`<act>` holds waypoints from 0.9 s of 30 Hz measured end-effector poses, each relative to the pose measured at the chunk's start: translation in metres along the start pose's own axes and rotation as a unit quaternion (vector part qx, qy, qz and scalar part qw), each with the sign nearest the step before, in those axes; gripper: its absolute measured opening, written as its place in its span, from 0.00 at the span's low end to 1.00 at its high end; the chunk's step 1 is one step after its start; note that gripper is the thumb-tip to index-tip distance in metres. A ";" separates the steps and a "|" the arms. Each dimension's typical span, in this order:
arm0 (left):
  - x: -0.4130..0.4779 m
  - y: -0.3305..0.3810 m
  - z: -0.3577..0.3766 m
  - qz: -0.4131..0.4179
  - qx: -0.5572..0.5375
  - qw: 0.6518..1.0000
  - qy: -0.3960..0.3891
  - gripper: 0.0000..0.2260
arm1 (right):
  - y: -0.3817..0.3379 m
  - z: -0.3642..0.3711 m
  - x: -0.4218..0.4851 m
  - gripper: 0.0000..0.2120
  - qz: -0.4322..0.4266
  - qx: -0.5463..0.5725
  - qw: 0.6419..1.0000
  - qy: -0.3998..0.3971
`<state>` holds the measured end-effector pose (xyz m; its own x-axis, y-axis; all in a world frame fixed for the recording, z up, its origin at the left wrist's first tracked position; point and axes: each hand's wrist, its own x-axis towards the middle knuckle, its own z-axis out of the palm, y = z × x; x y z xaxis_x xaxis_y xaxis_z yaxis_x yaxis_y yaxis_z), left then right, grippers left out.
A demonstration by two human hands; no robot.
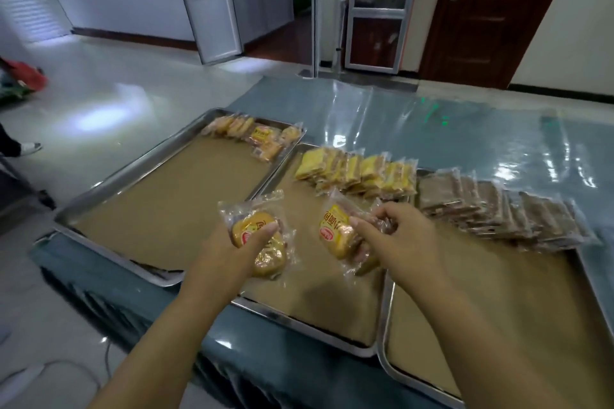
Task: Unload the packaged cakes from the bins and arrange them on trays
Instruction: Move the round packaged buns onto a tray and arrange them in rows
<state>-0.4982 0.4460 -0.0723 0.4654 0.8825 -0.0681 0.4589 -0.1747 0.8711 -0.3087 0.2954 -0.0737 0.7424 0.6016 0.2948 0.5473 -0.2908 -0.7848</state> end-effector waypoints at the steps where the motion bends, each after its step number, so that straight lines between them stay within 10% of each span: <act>1: 0.015 -0.006 -0.006 -0.006 0.001 1.000 -0.004 0.27 | -0.001 0.016 0.009 0.13 0.005 0.005 1.000 0.001; 27: 0.342 -0.113 -0.086 -0.011 -0.039 0.982 -0.183 0.17 | -0.062 0.276 0.164 0.09 0.168 -0.085 0.982 -0.015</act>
<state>-0.4562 0.8050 -0.1525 0.7032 0.6673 -0.2454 0.4189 -0.1100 0.9014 -0.3272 0.6175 -0.1271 0.8817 0.4714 0.0167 0.3320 -0.5951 -0.7318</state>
